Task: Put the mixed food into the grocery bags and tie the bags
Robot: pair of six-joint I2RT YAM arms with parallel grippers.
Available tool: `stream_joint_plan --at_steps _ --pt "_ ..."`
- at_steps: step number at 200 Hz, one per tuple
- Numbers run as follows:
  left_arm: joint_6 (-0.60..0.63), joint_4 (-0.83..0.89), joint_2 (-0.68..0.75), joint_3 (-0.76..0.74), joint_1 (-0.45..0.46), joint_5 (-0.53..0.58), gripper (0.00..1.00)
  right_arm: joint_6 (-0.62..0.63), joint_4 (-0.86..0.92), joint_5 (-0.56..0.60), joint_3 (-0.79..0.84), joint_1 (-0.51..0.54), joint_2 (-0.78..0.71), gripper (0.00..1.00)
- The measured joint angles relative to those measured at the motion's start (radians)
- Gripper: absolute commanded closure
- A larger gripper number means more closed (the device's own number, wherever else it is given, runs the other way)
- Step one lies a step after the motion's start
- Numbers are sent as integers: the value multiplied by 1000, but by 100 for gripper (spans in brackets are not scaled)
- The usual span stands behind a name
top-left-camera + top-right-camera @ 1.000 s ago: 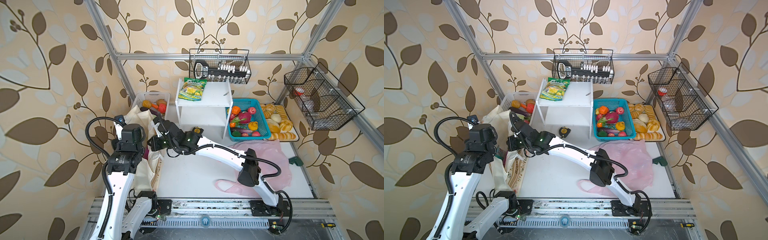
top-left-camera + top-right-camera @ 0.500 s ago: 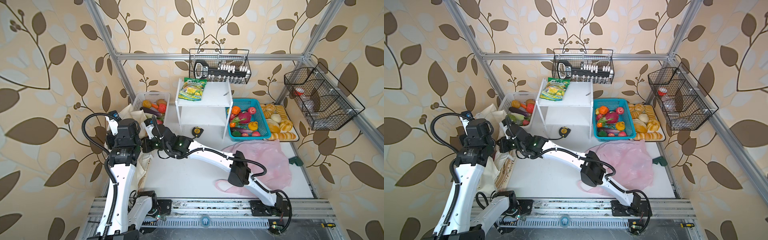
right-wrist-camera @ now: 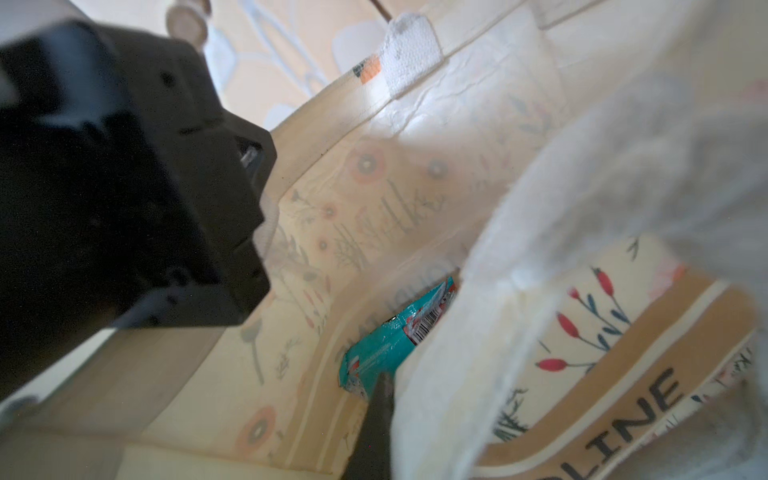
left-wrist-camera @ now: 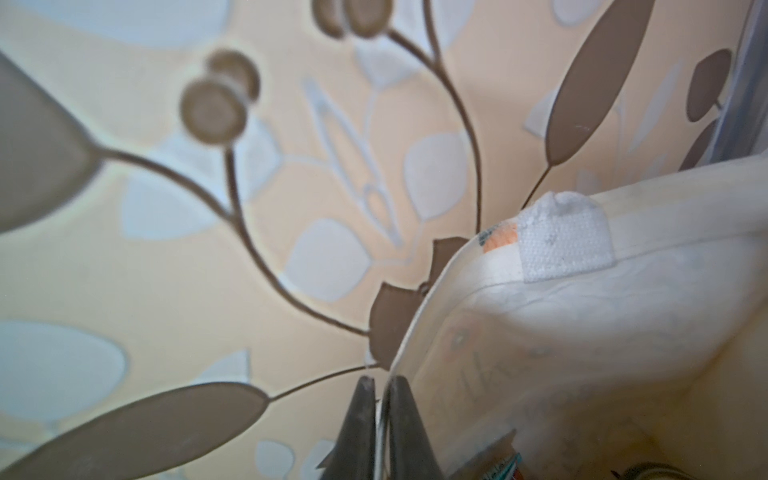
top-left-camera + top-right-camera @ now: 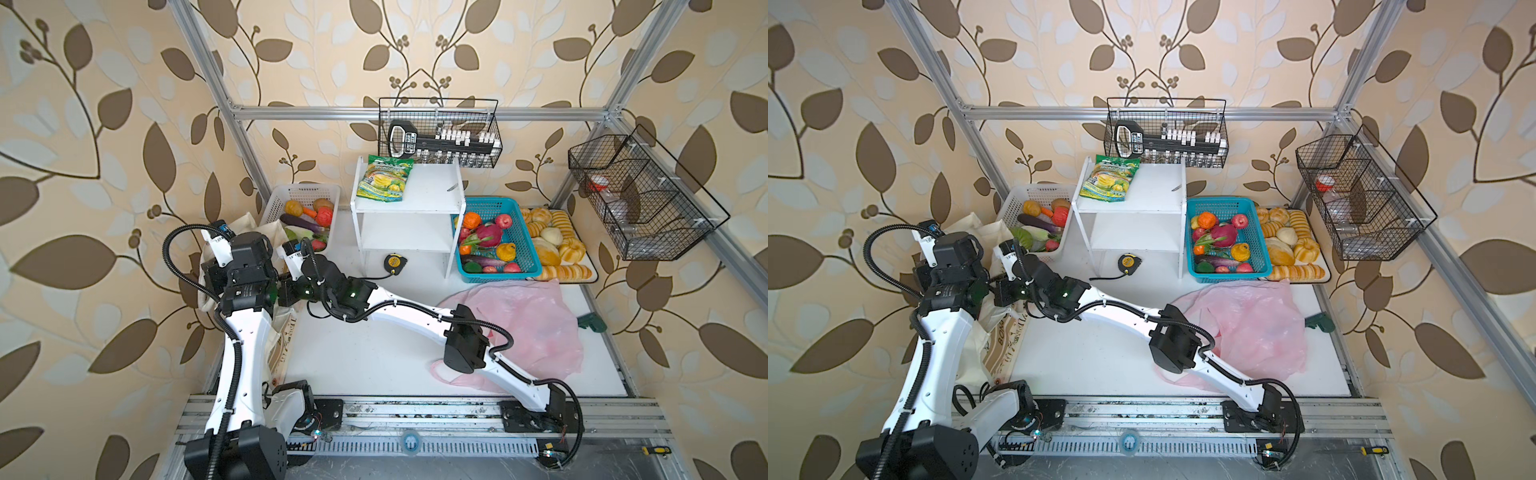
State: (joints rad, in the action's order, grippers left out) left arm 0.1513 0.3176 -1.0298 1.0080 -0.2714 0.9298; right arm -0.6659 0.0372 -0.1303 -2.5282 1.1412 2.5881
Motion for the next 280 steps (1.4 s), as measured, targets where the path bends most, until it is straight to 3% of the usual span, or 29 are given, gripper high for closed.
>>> stream_joint_plan --at_steps 18,28,49,58,67,80,96,109,135,175,207,235,258,280 --pt "-42 27 -42 26 -43 -9 99 6 4 -3 0 -3 0 99" --pt "-65 43 -52 39 -59 -16 89 13 7 -7 0 -5 0 92" --pt "-100 92 -52 66 -70 -38 84 32 1 -20 11 -9 -8 74" --pt "-110 111 -52 77 -70 -51 79 30 -4 -27 25 -12 -21 68" --pt "-122 132 -51 91 -70 -66 67 34 -2 -34 40 -16 -38 60" --pt "-148 153 -44 110 -70 -89 64 40 6 -40 48 -19 -60 53" --pt "-164 183 -27 132 -70 -114 57 56 21 -45 64 -22 -100 50" --pt "-185 217 -11 159 -70 -135 40 63 31 -46 85 -23 -143 47" --pt "-197 278 8 233 -68 -164 18 75 56 -34 138 -23 -240 43" --pt "-212 389 24 395 -26 -264 10 118 117 24 309 -23 -444 41" --pt "-229 476 58 534 52 -519 11 176 146 132 654 -22 -742 41" --pt "-333 466 121 576 117 -954 15 195 56 245 1135 -32 -1125 47" --pt "-548 264 207 438 149 -1347 16 114 38 328 1459 -81 -1397 50" --pt "-749 67 232 253 227 -1589 16 -5 119 390 1690 -202 -1598 51"
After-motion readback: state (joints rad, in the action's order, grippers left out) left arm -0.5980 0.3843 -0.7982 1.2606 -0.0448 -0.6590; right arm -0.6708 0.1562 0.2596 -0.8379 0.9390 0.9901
